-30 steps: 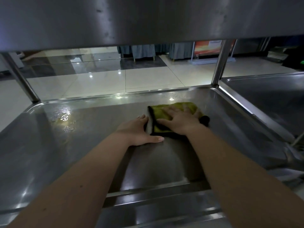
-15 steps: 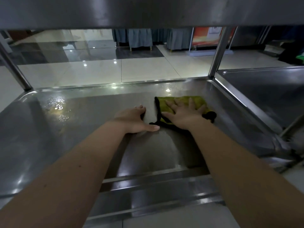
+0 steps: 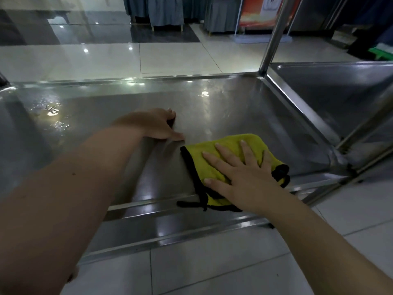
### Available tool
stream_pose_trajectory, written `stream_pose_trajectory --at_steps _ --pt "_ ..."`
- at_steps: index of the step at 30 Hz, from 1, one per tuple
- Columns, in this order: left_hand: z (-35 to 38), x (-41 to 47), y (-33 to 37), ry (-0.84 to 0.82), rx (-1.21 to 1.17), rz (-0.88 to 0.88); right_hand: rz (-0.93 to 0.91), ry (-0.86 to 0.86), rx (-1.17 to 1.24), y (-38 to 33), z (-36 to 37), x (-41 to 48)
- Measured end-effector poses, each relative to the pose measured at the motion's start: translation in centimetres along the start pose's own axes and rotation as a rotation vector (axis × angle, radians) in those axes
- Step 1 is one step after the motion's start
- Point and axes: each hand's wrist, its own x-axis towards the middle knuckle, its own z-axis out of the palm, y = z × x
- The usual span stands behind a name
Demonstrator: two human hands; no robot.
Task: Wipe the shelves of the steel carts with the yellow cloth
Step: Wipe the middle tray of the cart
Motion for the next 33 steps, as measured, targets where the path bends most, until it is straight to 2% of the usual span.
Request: stream_pose_trajectory --at_steps 6,10,14,18,23,25,27,33 --pt "-2.0 0.4 -0.9 -0.134 0.080 0.033 0.054 -0.064 0.028 0.3 -1.6 8.4" --pt "-1.5 0.2 -1.1 -0.126 0.077 0.051 0.123 -0.069 0.034 -0.7 -3.2 16.9" --pt "-1.4 -0.2 -1.1 -0.134 0.013 0.012 0.143 -0.052 0.026 -2.1 -3.5 19.8" --pt "-1.7 -0.6 -0.5 -0.137 -0.008 -0.005 0.087 -0.068 0.035 -1.7 -3.2 16.3" --pt "-1.5 -1.0 1.0 -0.130 0.043 -0.019 0.030 -0.114 0.028 -1.0 -1.0 5.9" --pt "-0.5 -1.3 2.2 -0.123 -0.046 -0.031 0.035 -0.071 0.007 -1.1 -0.4 2.3" --pt "1.1 -2.2 3.0 -0.059 -0.119 -0.038 0.044 -0.033 -0.002 -1.0 -0.3 1.0" --pt "4.8 -4.7 3.2 0.356 -0.007 -0.049 0.048 0.003 0.031 0.6 -0.9 6.0"
